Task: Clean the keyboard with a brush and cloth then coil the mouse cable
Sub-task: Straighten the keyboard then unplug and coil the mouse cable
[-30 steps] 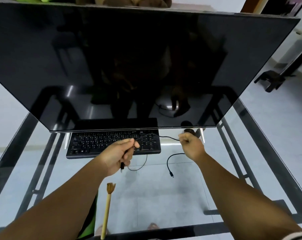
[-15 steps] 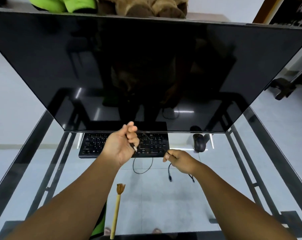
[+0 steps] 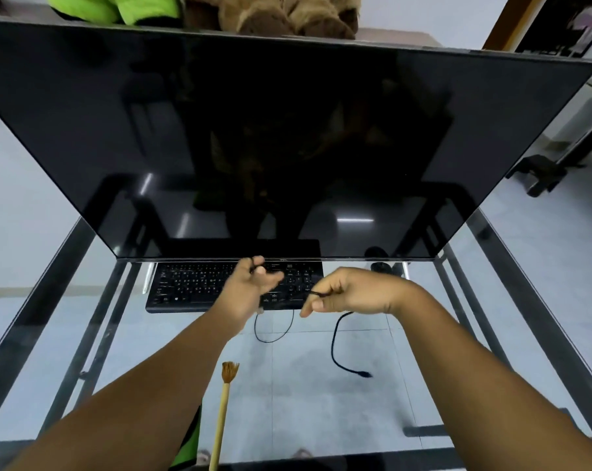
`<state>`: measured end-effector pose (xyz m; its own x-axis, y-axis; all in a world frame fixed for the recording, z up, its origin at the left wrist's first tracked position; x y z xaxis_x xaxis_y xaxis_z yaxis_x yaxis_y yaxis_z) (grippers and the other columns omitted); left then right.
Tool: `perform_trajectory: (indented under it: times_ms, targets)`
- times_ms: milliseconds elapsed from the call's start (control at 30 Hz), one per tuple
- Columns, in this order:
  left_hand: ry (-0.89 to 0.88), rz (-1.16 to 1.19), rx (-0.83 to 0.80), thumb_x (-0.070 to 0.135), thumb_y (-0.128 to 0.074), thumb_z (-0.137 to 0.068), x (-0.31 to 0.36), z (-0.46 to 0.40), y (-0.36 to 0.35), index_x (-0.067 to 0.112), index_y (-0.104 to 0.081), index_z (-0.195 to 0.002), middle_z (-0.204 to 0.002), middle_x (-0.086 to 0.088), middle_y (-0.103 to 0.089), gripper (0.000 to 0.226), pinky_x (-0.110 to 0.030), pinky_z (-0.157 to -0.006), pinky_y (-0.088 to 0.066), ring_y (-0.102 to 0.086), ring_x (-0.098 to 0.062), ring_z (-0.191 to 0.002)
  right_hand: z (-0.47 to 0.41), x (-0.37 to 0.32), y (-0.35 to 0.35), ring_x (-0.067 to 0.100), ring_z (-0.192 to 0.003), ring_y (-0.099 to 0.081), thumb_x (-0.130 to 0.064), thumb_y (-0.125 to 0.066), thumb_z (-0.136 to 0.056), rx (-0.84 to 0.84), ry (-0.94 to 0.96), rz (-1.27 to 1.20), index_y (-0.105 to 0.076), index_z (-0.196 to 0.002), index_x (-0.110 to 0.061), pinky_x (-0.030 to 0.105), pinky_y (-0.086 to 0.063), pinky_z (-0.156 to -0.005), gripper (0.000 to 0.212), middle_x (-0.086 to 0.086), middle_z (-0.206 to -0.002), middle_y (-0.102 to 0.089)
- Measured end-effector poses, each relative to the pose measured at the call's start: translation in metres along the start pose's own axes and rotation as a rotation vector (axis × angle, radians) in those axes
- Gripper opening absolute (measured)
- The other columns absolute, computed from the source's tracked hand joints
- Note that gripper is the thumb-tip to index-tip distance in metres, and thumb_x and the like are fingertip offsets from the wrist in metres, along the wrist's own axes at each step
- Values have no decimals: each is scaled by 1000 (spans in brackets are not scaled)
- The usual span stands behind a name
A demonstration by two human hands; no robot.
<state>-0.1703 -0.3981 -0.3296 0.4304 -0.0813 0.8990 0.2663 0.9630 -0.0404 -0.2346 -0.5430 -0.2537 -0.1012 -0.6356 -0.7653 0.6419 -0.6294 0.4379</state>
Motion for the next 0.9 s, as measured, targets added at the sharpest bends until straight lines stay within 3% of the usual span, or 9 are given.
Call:
perform_trajectory:
  times_ms: [100,200,300,367,433,533,667,800,900]
  targets:
    - [51,-104,-264,16,-36,-105,-7,21,-41,7,-44,-132,-101,-17,-73,29,-37,-94,-49,-71,-30,-98,7,-29,32,-13,-89,-62,-24,-59,-97,173,95,-79,-73,-96,-15,7,-49,-72,16,-14,-92,-72]
    - [157,-45,-476,15,-28,-106,-10,48,-63,5,-54,-128,-84,-23,-71,35,-41,-88,-51,-70,-36,-78,5,-19,79,-1,-90,-66,-20,-66,-92,522,147,-217,-74,-90,-13,12,-46,-79,10,-4,-94,-74]
    - [154,41,-529,28,-27,-106,0,61,-70,5,-65,-121,-48,-10,-50,46,-34,-76,-48,-43,-20,-40,-2,19,98,6,-89,-65,-21,-71,-88,743,47,-220,-72,-87,-10,22,-47,-81,11,-4,-93,-72]
    - [168,264,-494,37,-28,-104,9,59,-64,1,-64,-120,-38,-1,-32,54,-30,-69,-48,-26,-13,-33,-8,52,94,15,-89,-68,-25,-73,-87,792,-71,-197,-69,-85,-8,32,-53,-82,17,1,-92,-73]
    - [172,537,-453,37,-32,-102,21,53,-52,-2,-58,-128,-38,3,-29,53,-27,-66,-48,-25,-10,-32,-12,77,79,20,-83,-65,-32,-70,-88,725,-177,-121,-67,-85,-6,33,-52,-77,26,3,-88,-72]
    - [94,821,-236,25,-34,-103,36,36,-18,-1,-49,-136,-47,4,-36,45,-24,-74,-47,-30,-8,-37,-17,92,39,6,-67,-52,-33,-55,-98,522,-241,-49,-67,-85,-12,15,-39,-60,27,-10,-72,-57]
    - [-1,1029,135,19,-32,-106,37,14,22,-4,-42,-138,-76,-7,-72,40,-31,-78,-53,-70,-14,-63,-16,84,-15,8,-63,-46,-38,-42,-102,211,-290,-19,-70,-92,-23,19,-39,-65,34,-10,-70,-46]
    - [-110,689,253,16,-27,-107,41,5,33,4,-17,-148,-95,-14,-74,44,-38,-97,-48,-72,-25,-95,-7,55,-46,13,-62,-38,-35,-44,-99,-81,-264,55,-72,-100,-27,24,-35,-66,30,-6,-65,-41]
    - [-155,66,202,18,-26,-107,42,7,18,7,-12,-151,-94,-9,-73,47,-36,-77,-51,-71,-25,-87,1,25,-41,11,-59,-32,-29,-48,-101,-142,-146,-11,-72,-108,-22,22,-32,-62,26,-5,-62,-35]
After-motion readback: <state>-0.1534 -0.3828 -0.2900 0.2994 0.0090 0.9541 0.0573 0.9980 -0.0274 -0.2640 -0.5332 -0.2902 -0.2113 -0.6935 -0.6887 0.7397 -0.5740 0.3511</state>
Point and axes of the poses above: each hand's wrist, its own z-axis away from the middle knuckle, its own y-axis out of the back of the hand, x = y × z, the point moved 10 cm from there along -z, towards the middle knuckle
